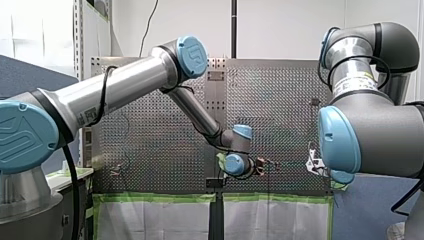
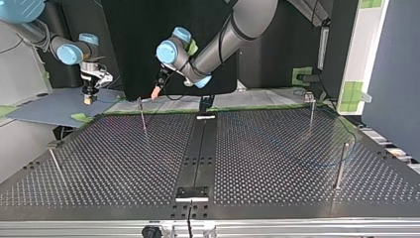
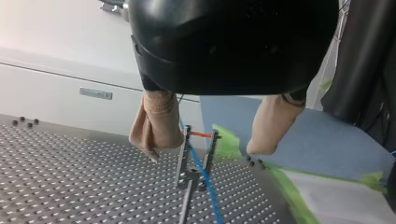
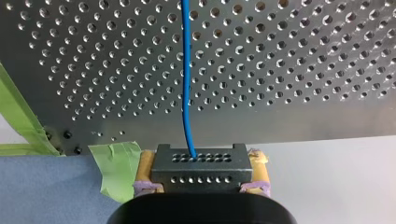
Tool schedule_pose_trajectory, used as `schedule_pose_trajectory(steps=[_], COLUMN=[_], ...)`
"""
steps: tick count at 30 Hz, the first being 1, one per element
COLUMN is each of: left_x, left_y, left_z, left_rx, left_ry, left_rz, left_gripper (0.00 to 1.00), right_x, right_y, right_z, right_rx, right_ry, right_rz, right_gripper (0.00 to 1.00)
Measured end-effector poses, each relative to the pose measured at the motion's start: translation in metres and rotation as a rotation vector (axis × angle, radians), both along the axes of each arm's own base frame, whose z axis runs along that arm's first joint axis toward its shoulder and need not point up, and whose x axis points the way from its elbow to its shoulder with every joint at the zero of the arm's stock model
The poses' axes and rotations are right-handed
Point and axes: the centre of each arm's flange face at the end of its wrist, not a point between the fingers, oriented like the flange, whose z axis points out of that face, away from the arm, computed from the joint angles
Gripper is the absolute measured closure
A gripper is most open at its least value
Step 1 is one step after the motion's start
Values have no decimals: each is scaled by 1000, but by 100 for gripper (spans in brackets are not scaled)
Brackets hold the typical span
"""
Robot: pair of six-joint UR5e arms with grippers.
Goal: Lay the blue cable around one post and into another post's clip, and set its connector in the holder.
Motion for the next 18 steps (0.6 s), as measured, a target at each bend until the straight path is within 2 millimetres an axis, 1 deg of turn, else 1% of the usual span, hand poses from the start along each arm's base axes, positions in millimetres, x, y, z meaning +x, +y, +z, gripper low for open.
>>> schedule_pose_trajectory(steps=[6,11,14,16,18], left_x=[4,6,3,-1,-6], left_y=[11,21,27,31,35], left_z=[22,42,52,57,58], left_rx=[-42,-71,-75,-74,-67], left_ry=[-25,-51,-56,-55,-49], left_rz=[27,57,63,64,65], left_gripper=[0,0,0,0,0], right_x=[-8,-11,-11,-10,-8], right_y=[-1,-1,0,1,0], right_z=[2,6,14,23,34], right_rx=[1,4,3,-4,-13], right_ry=[11,28,31,30,29], right_rz=[-30,-43,-44,-41,-36], right_gripper=[100,100,100,100,100])
